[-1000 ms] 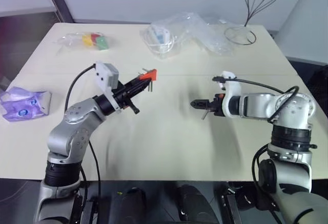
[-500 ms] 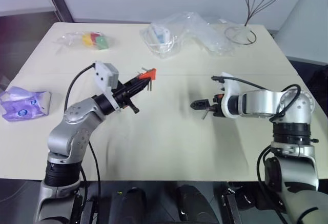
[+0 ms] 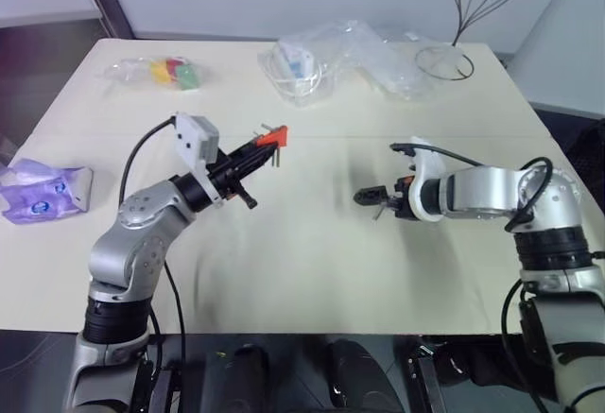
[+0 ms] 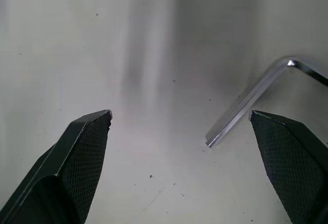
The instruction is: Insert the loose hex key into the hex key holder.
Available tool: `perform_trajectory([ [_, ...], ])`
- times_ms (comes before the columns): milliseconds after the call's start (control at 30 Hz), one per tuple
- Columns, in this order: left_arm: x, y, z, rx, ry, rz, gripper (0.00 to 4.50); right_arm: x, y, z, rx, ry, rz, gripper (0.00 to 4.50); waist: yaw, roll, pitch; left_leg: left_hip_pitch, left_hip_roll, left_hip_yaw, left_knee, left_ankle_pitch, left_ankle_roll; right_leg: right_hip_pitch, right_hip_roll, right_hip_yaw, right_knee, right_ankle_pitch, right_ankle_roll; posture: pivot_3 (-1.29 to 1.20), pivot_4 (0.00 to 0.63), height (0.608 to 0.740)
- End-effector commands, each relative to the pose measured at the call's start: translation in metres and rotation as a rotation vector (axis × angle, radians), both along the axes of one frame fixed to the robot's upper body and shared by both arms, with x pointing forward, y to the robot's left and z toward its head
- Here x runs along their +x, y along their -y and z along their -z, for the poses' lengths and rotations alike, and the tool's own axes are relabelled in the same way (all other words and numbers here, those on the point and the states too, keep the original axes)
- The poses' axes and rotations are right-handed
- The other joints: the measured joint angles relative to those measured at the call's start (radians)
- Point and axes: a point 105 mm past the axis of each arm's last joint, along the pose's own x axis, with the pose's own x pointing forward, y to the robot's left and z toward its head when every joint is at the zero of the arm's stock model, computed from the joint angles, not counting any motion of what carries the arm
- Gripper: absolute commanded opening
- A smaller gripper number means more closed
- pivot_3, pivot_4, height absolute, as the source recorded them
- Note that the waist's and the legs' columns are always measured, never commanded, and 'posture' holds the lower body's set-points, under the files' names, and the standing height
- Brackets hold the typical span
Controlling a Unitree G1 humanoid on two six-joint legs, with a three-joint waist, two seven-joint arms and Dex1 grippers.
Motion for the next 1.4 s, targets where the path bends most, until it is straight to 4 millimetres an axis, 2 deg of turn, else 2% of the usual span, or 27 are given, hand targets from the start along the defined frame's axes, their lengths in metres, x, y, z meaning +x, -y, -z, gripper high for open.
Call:
perform_trajectory([
  [33,-0.003,0.002,-0.012,-0.004,0.060,0.003,0.00,0.002,-0.001,-0.005,0.019,0.010,0.000,4.48,0.000,0.000,0.000,0.000,0.000,0.000,0.000,0.000,0.000,0.000,0.000,0.000,0.000,0.000,0.000,0.00,0.150,0.740],
  [567,-0.005,0.002,-0.012,-0.005,0.066,-0.019,0.00,0.023,0.000,0.006,-0.109,0.043,-0.029,4.48,0.000,0.000,0.000,0.000,0.000,0.000,0.000,0.000,0.000,0.000,0.000,0.000,0.000,0.000,0.000,0.00,0.150,0.740],
  [833,-0.005,0.001,-0.011,-0.010,0.066,-0.033,0.00,0.029,0.007,0.017,-0.174,0.035,-0.040,4.48,0.001,-0.001,-0.001,0.001,0.000,0.000,0.001,0.000,0.000,0.001,0.000,0.000,0.000,0.000,0.000,0.00,0.150,0.740],
  [867,-0.005,0.001,-0.010,-0.010,0.065,-0.034,0.00,0.029,0.006,0.018,-0.180,0.036,-0.045,3.97,0.001,-0.002,-0.002,0.001,0.000,0.000,0.001,0.000,0.000,0.001,0.000,0.000,0.000,0.000,0.000,0.00,0.150,0.740],
  [900,-0.005,0.001,-0.010,-0.010,0.065,-0.034,0.00,0.030,0.006,0.019,-0.185,0.038,-0.049,3.72,0.001,-0.002,-0.002,0.001,0.000,0.000,0.001,0.000,0.000,0.001,0.000,0.000,0.000,0.000,0.000,0.00,0.150,0.740],
  [1133,-0.004,0.001,-0.011,-0.007,0.068,-0.038,0.00,0.028,-0.002,0.027,-0.240,0.038,-0.118,0.07,-0.005,-0.002,-0.002,0.002,0.000,0.000,0.001,0.000,0.000,0.001,0.001,0.000,0.000,0.000,0.000,0.00,0.150,0.740],
  [1300,-0.003,0.001,-0.013,-0.007,0.071,-0.037,0.00,0.026,-0.008,0.034,-0.293,0.062,-0.174,0.02,-0.005,-0.003,-0.002,0.003,0.000,0.000,0.000,0.000,0.000,0.002,0.001,0.000,0.001,0.000,0.000,0.00,0.150,0.740],
  [1400,-0.002,0.001,-0.014,-0.005,0.074,-0.036,0.00,0.031,-0.016,0.023,-0.298,0.186,-0.204,0.02,-0.005,-0.003,-0.003,0.003,0.000,0.000,0.000,0.000,0.000,0.002,0.001,0.000,0.001,0.000,0.000,0.00,0.150,0.740],
])
